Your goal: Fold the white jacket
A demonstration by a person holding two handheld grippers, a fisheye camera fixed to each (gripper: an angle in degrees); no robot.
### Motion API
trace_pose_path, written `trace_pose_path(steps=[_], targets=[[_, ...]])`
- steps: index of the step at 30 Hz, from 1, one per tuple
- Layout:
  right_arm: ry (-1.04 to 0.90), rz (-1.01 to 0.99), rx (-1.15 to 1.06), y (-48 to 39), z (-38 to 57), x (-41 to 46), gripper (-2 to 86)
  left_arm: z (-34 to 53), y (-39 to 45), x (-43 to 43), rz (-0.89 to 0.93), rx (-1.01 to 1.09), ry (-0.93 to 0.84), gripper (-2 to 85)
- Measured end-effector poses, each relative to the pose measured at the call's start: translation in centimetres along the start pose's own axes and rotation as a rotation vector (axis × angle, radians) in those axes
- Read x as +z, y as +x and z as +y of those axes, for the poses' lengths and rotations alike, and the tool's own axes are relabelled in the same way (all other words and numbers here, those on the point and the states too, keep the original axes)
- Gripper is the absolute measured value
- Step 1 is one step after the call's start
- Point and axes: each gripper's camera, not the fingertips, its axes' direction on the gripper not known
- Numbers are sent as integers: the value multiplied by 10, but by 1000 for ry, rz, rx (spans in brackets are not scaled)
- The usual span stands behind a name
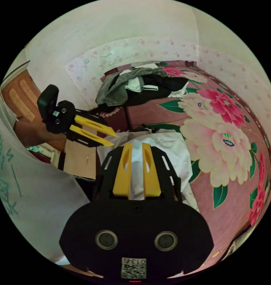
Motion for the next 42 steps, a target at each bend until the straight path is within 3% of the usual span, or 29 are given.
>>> trace_pose_path(steps=[4, 7, 10, 13, 17, 19, 21, 23, 27, 33, 37, 39, 42], targets=[[-83, -71, -82, -8, -16, 2, 99, 24, -35, 6, 63, -177, 11, 68], [-223, -115, -74, -4, -18, 30, 66, 20, -32, 28, 41, -150, -55, 65], [-310, 13, -8, 17, -13, 39, 35, 21, -19, 53, -27, -113, -139, 61], [-173, -94, 180, 60, 0, 3, 28, 34, -10, 61, -65, -114, -115, 51], [201, -516, 595, 139, 55, -44, 31, 53, 0, 61, -84, -86, -61, 29], [246, -593, 648, 149, 73, -51, 39, 57, 0, 58, -74, -75, -55, 26], [201, -556, 572, 140, 74, -58, 53, 56, -8, 50, -41, -94, -69, 30], [172, -534, 485, 129, 69, -70, 69, 51, -35, 26, 96, -161, 27, 54], [218, -454, 451, 126, 64, -99, 76, 39, -70, 20, 52, -215, 122, 83], [121, -75, 248, 88, 41, -130, 70, -19, -62, 75, 129, -7, 3, 106], [264, 34, 172, 54, 30, -158, 47, -24, -42, 106, 175, 96, -150, 18], [249, 101, 161, 45, 22, -155, 32, -11, -46, 102, 156, 23, -143, 7], [53, 183, 85, 32, 8, -109, 11, 23, -59, 103, 203, -146, -145, 0]])
